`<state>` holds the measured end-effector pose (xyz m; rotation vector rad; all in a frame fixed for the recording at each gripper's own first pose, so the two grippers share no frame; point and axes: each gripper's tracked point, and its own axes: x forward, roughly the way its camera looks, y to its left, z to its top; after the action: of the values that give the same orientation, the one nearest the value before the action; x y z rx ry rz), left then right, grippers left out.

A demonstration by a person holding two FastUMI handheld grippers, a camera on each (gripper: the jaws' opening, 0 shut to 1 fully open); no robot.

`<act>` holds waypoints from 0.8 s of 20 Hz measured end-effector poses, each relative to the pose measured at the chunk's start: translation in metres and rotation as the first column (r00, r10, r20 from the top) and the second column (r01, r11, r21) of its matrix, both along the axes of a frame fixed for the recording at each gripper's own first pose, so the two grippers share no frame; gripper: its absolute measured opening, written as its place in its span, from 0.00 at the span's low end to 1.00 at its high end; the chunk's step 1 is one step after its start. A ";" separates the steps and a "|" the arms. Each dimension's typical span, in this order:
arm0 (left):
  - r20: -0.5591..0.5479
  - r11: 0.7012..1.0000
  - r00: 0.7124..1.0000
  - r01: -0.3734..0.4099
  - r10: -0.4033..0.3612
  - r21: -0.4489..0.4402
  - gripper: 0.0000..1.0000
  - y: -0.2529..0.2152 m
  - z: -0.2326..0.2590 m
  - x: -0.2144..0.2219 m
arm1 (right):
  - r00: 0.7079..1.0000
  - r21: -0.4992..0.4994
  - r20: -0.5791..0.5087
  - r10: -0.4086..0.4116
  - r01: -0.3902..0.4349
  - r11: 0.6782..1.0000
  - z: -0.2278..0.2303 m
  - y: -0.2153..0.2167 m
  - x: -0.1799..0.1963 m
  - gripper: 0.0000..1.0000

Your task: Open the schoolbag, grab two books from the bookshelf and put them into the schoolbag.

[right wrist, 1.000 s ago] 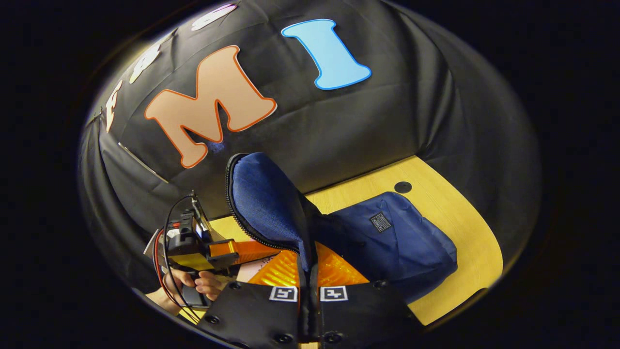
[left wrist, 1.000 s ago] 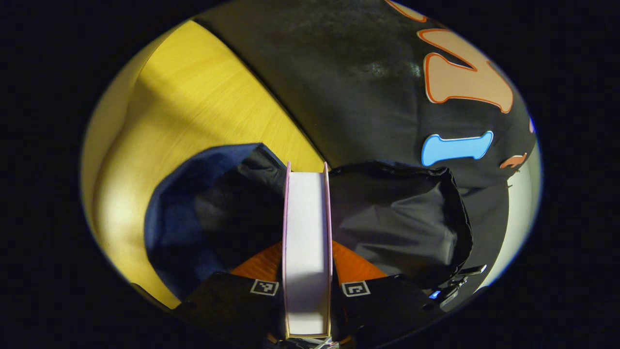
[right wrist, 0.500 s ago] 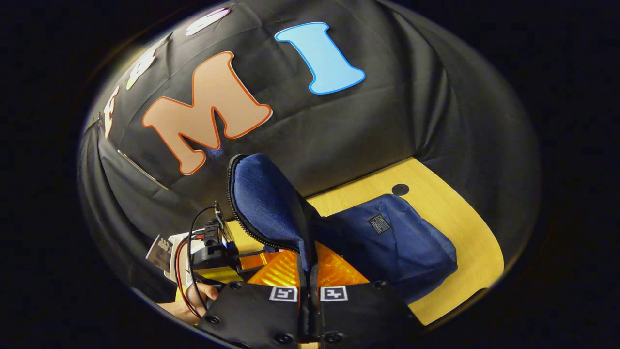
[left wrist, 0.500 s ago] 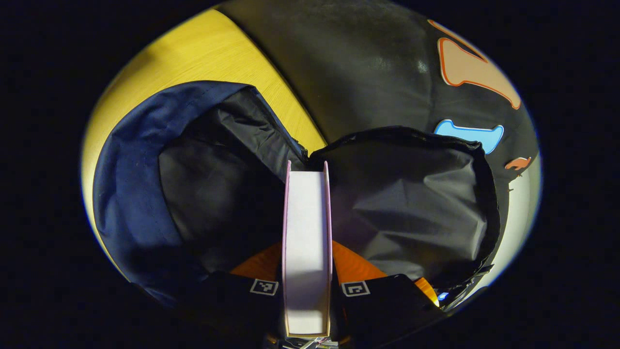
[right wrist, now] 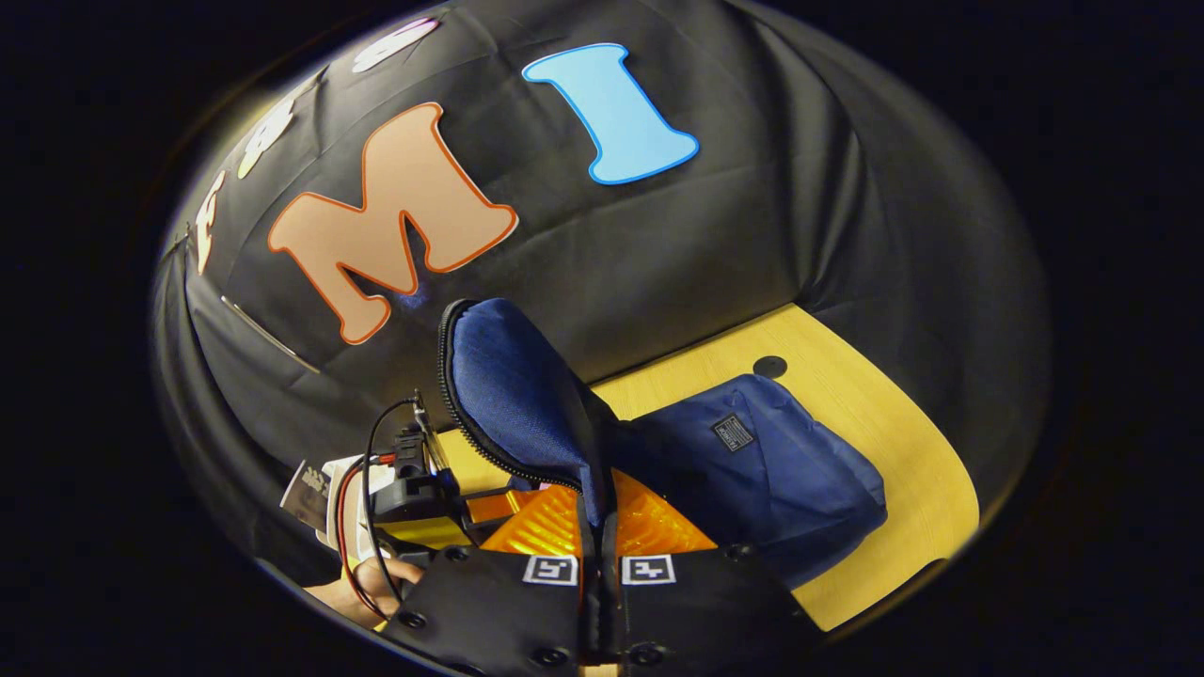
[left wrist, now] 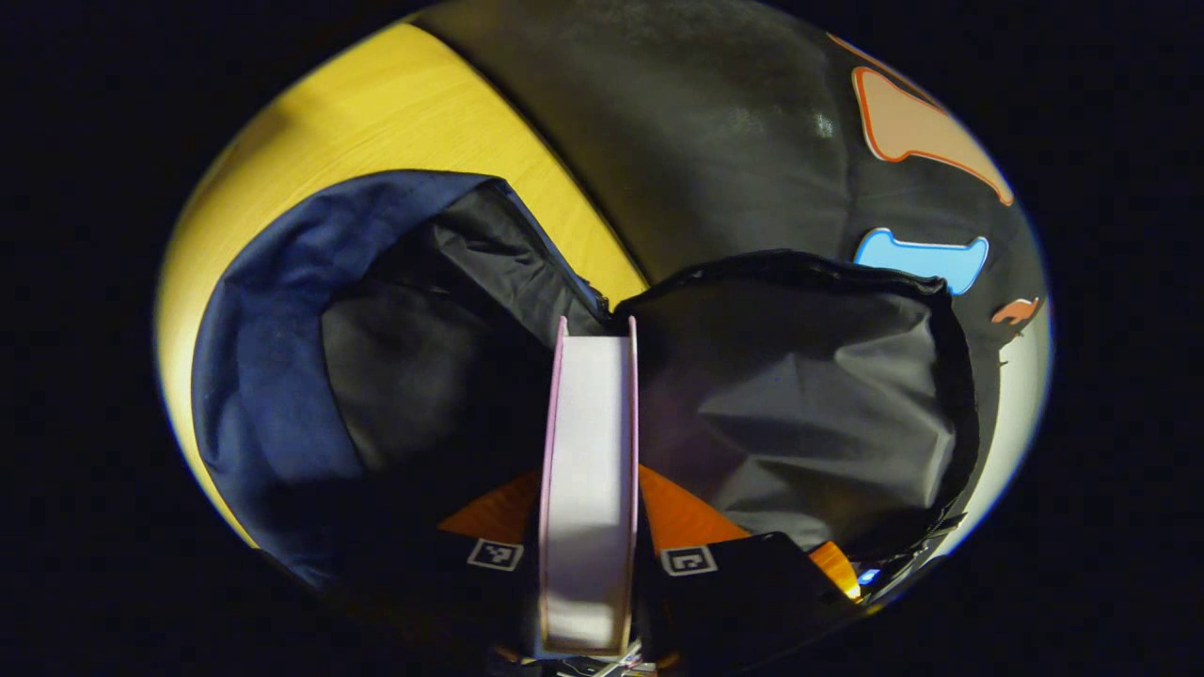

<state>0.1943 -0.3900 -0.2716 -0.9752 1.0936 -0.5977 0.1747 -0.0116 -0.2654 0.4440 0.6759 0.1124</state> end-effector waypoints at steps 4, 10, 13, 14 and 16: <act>0.059 0.971 0.989 0.117 -0.132 0.207 0.77 0.012 -0.017 -0.014 | 1.000 0.001 -0.001 -0.014 0.014 1.000 -0.002 -0.001 -0.001 0.04; 0.225 0.848 0.923 0.165 -0.313 0.504 0.81 0.031 -0.019 -0.014 | 1.000 -0.011 -0.001 -0.015 0.015 1.000 -0.001 -0.003 -0.006 0.04; 0.295 0.821 0.890 0.138 -0.349 0.554 0.90 0.034 -0.002 -0.011 | 1.000 -0.007 -0.002 -0.021 0.021 1.000 -0.002 -0.004 -0.007 0.04; 0.312 0.809 0.880 0.126 -0.358 0.574 0.91 0.033 -0.005 -0.009 | 1.000 -0.006 -0.002 -0.022 0.022 1.000 -0.002 -0.004 -0.008 0.04; 0.347 0.796 0.862 0.100 -0.369 0.597 0.95 0.034 0.001 -0.010 | 1.000 -0.004 -0.002 -0.025 0.025 1.000 -0.003 -0.004 -0.007 0.02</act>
<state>0.1846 -0.3563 -0.2711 -0.1526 0.8947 -0.6167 0.1676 -0.0160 -0.2685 0.4487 0.6720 0.0874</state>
